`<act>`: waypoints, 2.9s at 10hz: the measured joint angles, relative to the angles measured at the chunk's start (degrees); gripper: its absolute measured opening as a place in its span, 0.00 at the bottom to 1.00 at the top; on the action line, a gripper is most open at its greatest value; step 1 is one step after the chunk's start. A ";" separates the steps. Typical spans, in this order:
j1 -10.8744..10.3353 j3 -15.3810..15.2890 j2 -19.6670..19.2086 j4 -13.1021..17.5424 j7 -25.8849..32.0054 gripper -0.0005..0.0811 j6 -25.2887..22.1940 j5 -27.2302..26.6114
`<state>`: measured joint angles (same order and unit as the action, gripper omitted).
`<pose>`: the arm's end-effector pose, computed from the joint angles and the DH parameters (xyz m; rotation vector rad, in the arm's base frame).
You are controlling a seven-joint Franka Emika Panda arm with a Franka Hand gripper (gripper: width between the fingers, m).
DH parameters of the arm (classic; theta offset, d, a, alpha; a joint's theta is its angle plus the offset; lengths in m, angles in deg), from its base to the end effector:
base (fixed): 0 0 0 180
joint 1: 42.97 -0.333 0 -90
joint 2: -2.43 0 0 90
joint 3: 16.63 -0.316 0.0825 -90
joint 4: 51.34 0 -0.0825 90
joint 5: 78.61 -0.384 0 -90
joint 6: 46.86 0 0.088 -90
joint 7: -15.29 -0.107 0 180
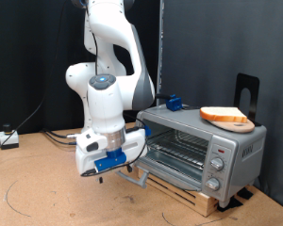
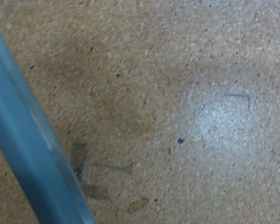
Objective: Make a piece of toast with the oven
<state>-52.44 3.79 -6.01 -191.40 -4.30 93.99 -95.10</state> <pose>0.4636 -0.0933 0.2358 -2.8086 1.1335 0.1909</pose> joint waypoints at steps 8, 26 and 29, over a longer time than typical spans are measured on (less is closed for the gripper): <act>0.05 0.00 -9.79 3.02 2.42 1.00 6.61 -1.01; 11.85 1.43 6.12 8.48 31.31 1.00 -31.24 -16.11; 12.04 1.57 11.85 6.94 31.26 1.00 -32.91 -16.35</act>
<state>-40.41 5.37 5.84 -184.46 26.96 61.08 -111.46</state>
